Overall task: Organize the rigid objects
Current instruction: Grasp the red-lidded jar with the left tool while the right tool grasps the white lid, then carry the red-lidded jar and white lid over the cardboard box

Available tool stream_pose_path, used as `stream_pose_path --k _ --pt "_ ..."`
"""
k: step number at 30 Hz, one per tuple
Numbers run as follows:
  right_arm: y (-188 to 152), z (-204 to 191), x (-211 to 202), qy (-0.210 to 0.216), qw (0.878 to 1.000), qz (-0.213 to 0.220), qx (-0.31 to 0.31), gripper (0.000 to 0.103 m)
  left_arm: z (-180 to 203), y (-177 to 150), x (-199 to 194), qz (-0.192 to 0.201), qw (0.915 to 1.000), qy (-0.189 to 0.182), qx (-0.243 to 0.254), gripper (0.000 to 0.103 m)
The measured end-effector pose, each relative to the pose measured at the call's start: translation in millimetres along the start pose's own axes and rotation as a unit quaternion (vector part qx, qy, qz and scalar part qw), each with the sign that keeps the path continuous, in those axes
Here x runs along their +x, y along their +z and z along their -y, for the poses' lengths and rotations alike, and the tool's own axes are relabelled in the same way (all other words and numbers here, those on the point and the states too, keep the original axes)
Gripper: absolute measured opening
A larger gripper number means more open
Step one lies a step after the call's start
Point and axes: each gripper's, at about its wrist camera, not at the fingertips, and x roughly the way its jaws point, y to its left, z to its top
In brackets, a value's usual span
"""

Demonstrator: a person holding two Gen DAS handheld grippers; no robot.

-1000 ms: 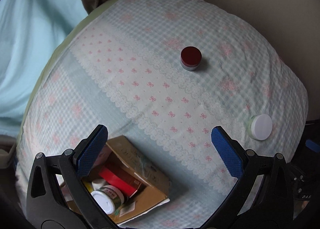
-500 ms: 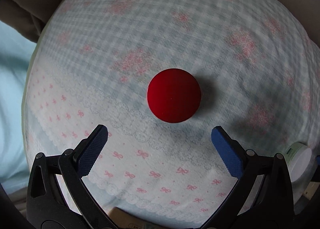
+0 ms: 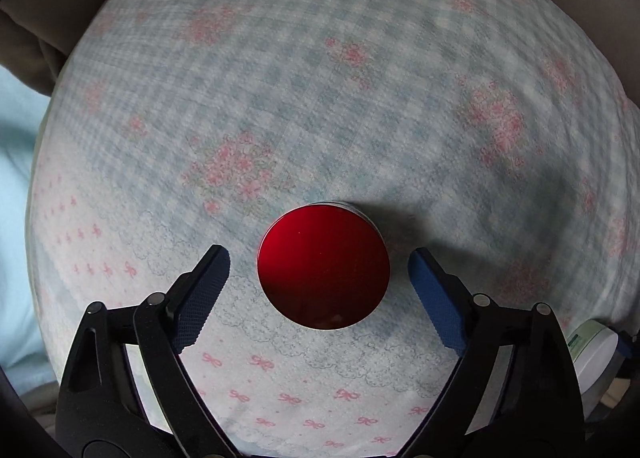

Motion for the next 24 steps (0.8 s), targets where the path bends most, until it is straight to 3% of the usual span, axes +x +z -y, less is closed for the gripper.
stream_pose_path --k 3,4,7,16,24 --pt "4.0 -1.2 2.4 0.004 1.0 0.002 -0.002 0.068 0.3 1.0 4.5 -0.004 0.9999 -0.014 -0.007 0.071" --pt "2.3 -1.3 2.1 0.004 1.0 0.002 -0.002 0.068 2.1 0.5 6.9 -0.008 0.9998 -0.019 -0.006 0.059" --pt "4.2 1.2 3.1 0.008 1.0 0.002 -0.002 0.068 1.5 -1.2 7.0 -0.002 0.9996 -0.021 -0.016 0.052" --pt "9.5 6.9 -3.3 0.018 1.0 0.003 0.004 0.067 -24.0 -5.8 -7.2 0.002 0.9992 -0.026 -0.031 0.052" --pt "13.2 15.5 -35.6 0.027 0.999 0.019 0.009 0.067 -27.2 -15.1 -73.0 0.01 0.9953 -0.048 -0.083 0.052"
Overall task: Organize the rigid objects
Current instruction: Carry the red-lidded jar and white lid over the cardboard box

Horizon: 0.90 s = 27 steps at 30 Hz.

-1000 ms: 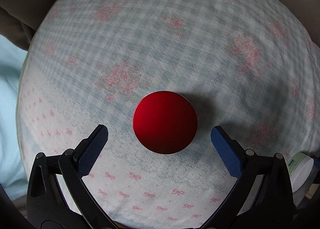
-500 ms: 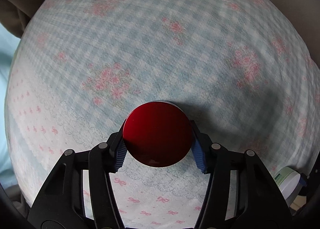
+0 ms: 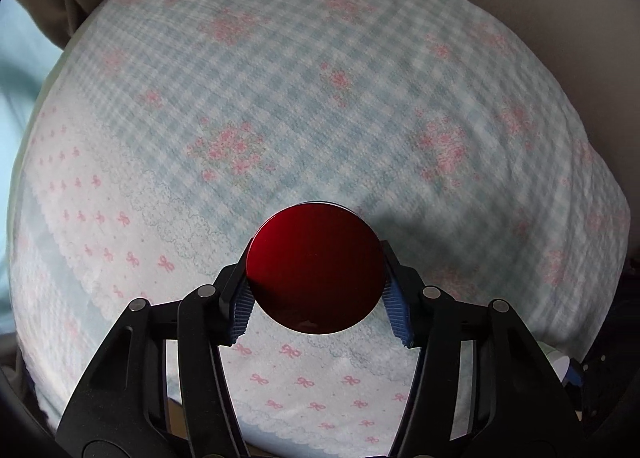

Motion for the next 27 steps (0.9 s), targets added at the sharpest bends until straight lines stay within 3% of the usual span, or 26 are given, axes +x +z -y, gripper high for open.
stream_pose_path --k 11,19,27 --pt "10.1 -12.9 -101.2 0.004 0.999 0.043 -0.016 0.067 -7.2 -62.9 -151.6 0.08 0.9958 -0.019 -0.041 0.052" --pt "7.6 -73.2 -181.6 0.008 0.995 0.08 -0.065 0.067 -46.4 -179.6 -256.7 0.125 0.9903 0.0 -0.06 0.052" --pt "-1.7 -155.3 -230.7 0.043 0.989 0.1 -0.098 0.067 -104.7 -280.5 -286.9 0.133 0.9839 -0.003 -0.119 0.052"
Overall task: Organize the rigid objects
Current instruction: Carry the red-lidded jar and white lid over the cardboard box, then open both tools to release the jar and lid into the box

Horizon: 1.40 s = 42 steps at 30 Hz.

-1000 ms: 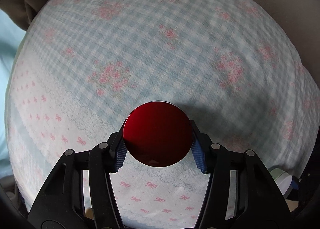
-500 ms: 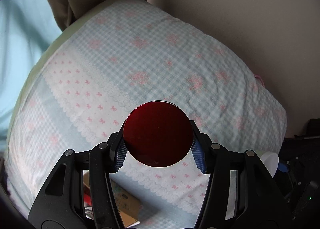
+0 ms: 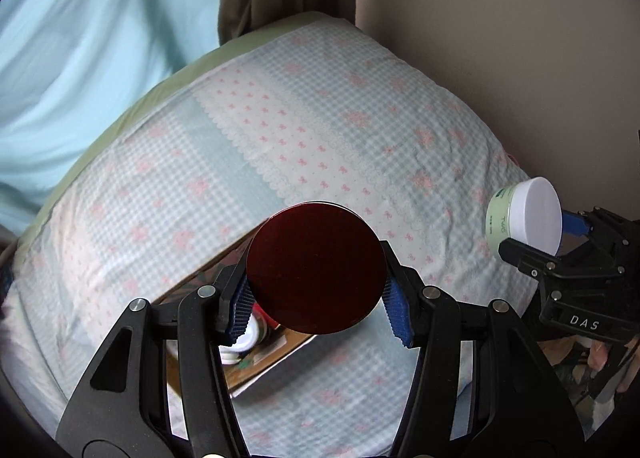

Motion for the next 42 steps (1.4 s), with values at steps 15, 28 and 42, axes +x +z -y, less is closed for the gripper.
stream_pose_path --k 15,28,42 --pt "30.4 -159.9 45.2 0.102 0.985 -0.034 -0.137 0.067 -130.4 -122.2 -16.8 -0.001 0.986 0.074 -0.149 0.052" --pt "28.3 -222.2 156.9 0.105 0.963 -0.127 -0.213 0.067 -196.1 -188.2 82.2 -0.068 0.9547 0.077 -0.279 0.052" --pt "17.9 -218.3 242.9 0.091 0.956 -0.2 -0.193 0.067 -204.5 -213.3 136.5 -0.121 0.9481 0.104 -0.275 0.052"
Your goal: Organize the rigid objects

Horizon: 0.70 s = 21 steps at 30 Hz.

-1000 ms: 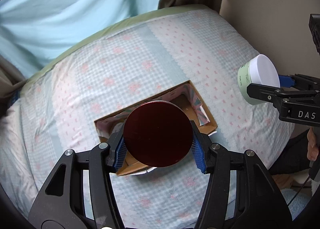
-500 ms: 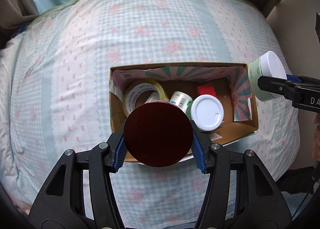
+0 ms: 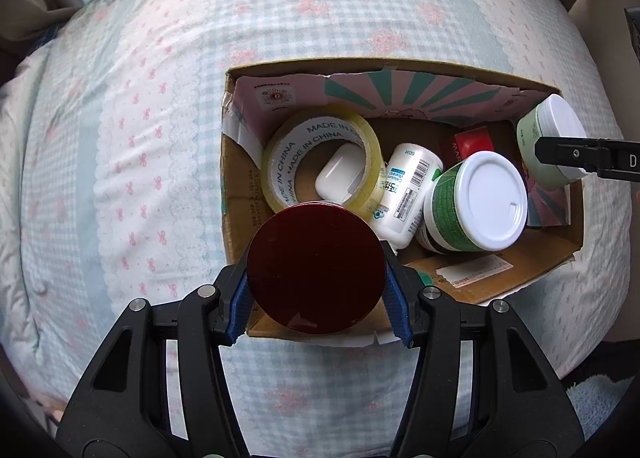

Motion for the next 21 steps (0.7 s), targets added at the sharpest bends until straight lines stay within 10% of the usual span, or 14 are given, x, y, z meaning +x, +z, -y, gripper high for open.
stream_pose_path --k 4,6,7,9,15,21 --pt "6.4 3.0 7.4 0.024 0.999 -0.013 0.018 0.068 5.9 3.2 9.2 -0.017 0.9998 -0.009 0.006 0.052" --pt "7.9 1.8 5.2 0.017 1.0 -0.008 0.024 0.072 7.5 4.8 9.3 -0.019 0.9998 -0.01 0.005 0.074" --pt "8.8 2.7 3.4 0.019 0.999 -0.007 0.032 0.088 7.3 5.4 6.3 -0.013 0.9998 -0.014 0.004 0.101" --pt "9.9 4.5 -4.7 0.032 0.999 0.008 0.042 0.103 7.0 6.5 -0.2 0.001 0.9998 -0.02 0.003 0.103" --pt "6.9 2.6 -26.0 -0.043 0.998 0.044 0.025 0.103 0.8 7.1 -8.7 0.005 0.9996 -0.023 -0.017 0.103" --pt "-8.7 10.5 -34.6 -0.013 0.999 0.034 0.04 0.103 0.0 2.4 -28.7 0.023 0.9991 -0.026 -0.025 0.103"
